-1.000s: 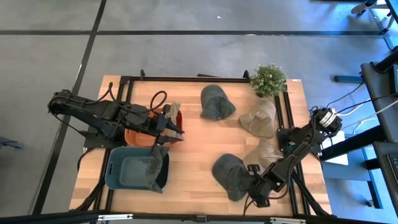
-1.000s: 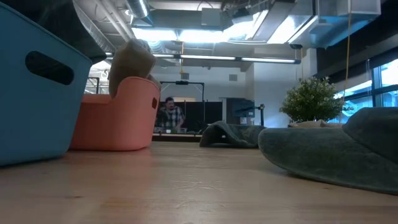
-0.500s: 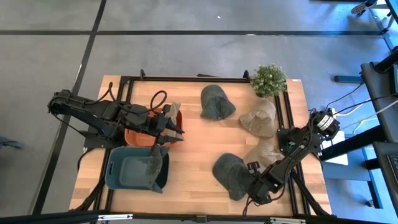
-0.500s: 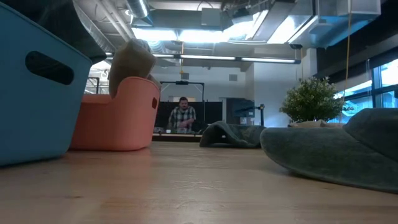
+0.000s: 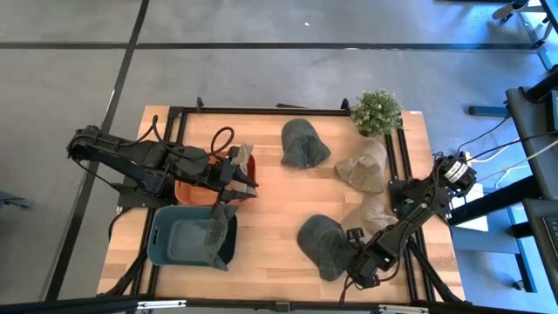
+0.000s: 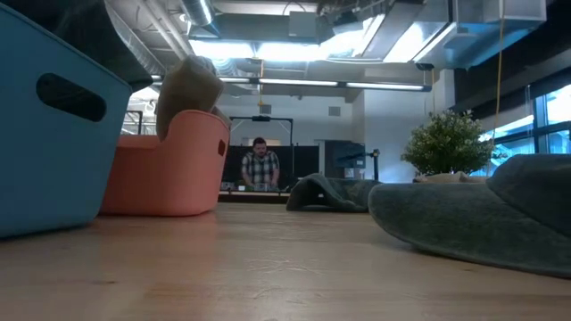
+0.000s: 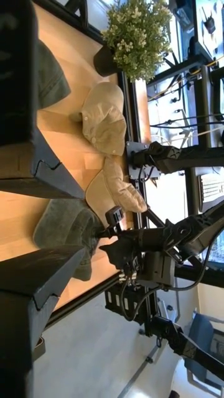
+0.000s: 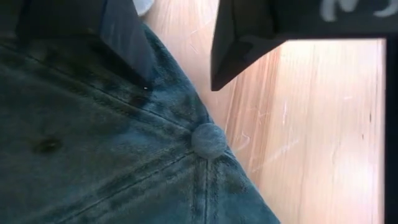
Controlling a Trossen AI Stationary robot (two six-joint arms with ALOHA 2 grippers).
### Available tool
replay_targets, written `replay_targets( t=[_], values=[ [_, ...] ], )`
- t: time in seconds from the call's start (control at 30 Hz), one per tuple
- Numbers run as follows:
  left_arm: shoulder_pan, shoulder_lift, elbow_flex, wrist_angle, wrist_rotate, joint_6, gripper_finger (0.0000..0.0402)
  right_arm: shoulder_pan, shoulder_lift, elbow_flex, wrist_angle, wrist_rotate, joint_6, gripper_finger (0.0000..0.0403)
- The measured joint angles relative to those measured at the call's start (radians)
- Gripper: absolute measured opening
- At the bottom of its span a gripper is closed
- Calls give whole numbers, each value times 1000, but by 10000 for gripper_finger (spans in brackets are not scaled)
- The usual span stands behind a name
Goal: Pick & Place hat
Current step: Put the bottom gray cap into the blue bin
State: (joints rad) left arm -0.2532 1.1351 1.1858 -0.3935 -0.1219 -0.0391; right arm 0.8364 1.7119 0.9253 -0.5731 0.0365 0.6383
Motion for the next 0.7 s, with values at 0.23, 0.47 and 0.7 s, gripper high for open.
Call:
replay_targets(
  t=[0.23,0.47,0.7],
  values=[
    [0,0,0,0,0,0,125,0,0,10,-1,-33,-85,185],
    [0,0,0,0,0,0,125,0,0,101,-94,50,-231,180],
    [0,0,0,0,0,0,125,3,-1,62,-119,16,-278,168]
  ],
)
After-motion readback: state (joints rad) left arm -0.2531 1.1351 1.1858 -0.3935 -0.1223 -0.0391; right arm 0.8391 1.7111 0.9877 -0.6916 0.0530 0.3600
